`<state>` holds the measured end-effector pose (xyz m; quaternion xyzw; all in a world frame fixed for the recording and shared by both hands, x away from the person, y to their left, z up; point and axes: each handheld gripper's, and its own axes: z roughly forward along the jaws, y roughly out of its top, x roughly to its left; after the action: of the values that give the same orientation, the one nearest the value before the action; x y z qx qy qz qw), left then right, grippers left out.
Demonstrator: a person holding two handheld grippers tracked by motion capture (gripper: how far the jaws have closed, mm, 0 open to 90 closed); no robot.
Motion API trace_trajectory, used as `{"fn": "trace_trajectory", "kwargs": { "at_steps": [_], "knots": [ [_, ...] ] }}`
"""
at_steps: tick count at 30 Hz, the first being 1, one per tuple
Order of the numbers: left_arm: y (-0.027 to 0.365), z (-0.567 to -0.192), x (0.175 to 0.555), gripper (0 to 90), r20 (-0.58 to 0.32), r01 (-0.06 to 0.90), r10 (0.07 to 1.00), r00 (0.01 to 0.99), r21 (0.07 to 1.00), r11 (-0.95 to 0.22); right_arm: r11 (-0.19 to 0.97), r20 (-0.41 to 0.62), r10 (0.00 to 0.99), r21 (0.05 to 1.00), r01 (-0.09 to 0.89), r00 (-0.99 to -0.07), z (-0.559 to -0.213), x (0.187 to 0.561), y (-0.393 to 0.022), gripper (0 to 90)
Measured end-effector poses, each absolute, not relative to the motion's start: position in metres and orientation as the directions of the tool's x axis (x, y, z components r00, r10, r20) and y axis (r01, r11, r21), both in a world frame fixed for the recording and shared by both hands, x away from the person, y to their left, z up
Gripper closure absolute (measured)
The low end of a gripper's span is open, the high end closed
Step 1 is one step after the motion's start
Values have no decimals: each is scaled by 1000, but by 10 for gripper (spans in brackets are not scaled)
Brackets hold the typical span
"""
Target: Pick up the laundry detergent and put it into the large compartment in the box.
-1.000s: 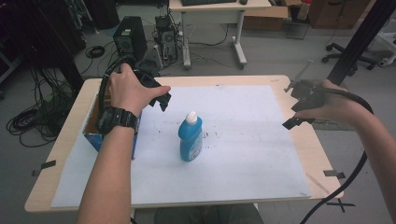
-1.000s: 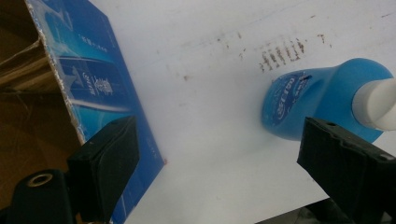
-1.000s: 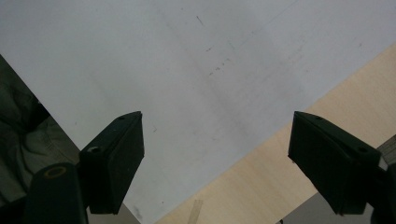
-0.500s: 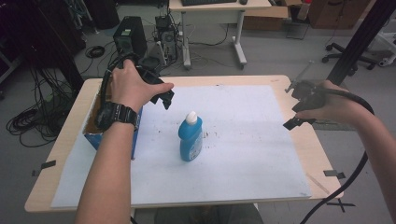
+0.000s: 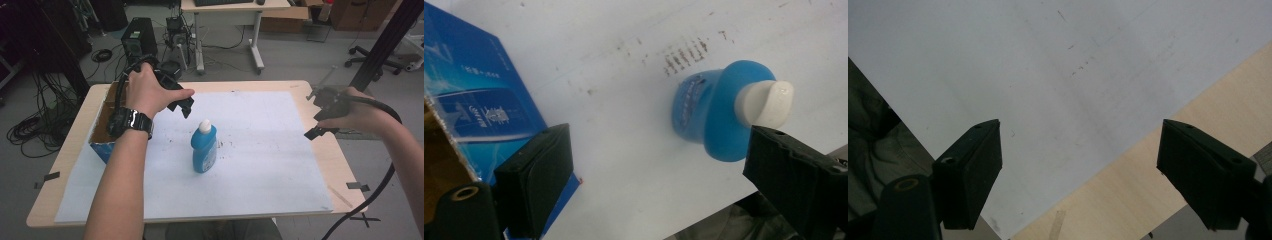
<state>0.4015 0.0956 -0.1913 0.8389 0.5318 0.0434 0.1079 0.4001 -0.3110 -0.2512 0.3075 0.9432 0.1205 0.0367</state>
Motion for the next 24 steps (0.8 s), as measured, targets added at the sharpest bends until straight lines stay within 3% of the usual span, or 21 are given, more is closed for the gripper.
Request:
{"fn": "trace_trajectory", "kwargs": {
  "at_steps": [24],
  "knots": [
    [58,-192,401,124,-26,852,867,497,201,-483,780,4,592,249,574,-806,-250,398,-315,182]
  ]
}}
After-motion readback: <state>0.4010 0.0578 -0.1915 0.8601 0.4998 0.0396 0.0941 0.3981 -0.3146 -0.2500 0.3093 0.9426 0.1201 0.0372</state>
